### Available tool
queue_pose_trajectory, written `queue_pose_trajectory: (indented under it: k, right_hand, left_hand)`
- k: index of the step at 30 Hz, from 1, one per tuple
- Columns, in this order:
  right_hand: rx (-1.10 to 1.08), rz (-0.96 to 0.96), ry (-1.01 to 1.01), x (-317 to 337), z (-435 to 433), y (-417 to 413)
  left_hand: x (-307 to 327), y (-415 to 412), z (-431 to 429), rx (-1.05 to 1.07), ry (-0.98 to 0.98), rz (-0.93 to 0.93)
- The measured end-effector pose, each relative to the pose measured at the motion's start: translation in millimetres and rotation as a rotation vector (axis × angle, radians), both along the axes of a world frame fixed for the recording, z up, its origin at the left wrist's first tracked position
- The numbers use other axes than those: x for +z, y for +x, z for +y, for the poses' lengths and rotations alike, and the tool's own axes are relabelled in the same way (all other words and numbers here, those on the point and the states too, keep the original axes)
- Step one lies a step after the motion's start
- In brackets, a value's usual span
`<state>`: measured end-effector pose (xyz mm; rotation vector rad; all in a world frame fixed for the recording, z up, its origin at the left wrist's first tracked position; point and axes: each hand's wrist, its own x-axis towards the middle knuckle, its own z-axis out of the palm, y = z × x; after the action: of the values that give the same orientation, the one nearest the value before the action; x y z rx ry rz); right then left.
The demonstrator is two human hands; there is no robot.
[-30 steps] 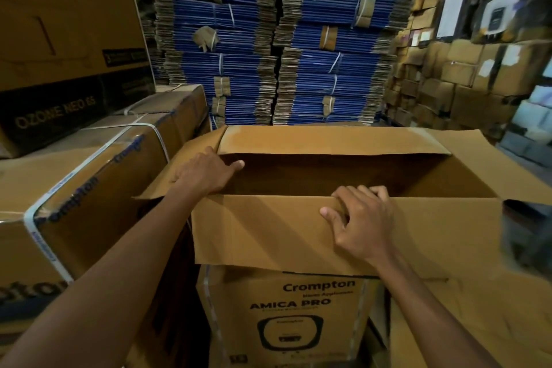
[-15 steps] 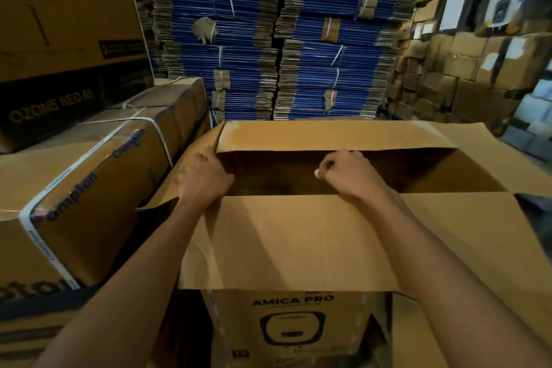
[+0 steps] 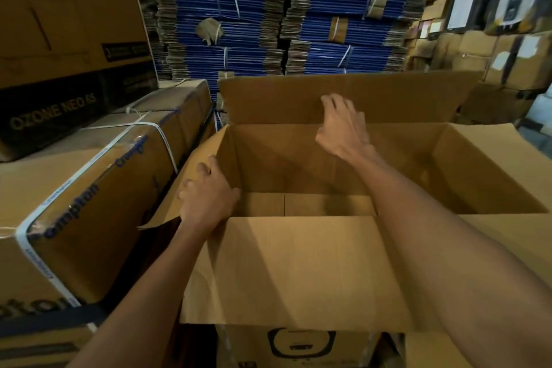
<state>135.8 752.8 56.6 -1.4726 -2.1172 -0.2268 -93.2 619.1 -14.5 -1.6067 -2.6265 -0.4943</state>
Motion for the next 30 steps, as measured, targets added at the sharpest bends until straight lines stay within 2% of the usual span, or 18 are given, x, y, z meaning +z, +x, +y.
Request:
queue_pose_trajectory:
  k: [7,14,20,22,25,27,30]
  right_hand:
    - [-0.042,-0.214,-0.12,-17.1,45.7,-10.2]
    - [-0.019,-0.277,-0.312,-39.1,72.1,-9.5]
    - [0.058,-0.243,-0.401,-32.6,70.9,1.6]
    - [0.077,-0.168,-0.41,-31.8,56.7,7.9]
    - [0.137,0.005,-0.44,-29.0,22.4,20.2]
    - [0.175,0.04,-0.423,-25.5,-8.3,29.6]
    - [0.201,0.106,-0.378,-27.2,-60.4,49.9]
  left_hand:
    - [-2.6,-0.8,0.4,-0.001,0.008,0.002]
    - [-2.3,-1.3,5.4,-0.013,0.0,0.006]
    - [3.5,-4.1,15.5,0.0,-0.015,-0.036]
    - [3.9,-6.4,19.7,-0.005,-0.021,-0.039]
    - [7.6,-6.2,22.1,0.006,-0.025,-0.044]
    - [10.6,-4.9,20.4,0.019,-0.007,-0.058]
    - [10.7,-3.1,13.4,0.005,0.125,-0.057]
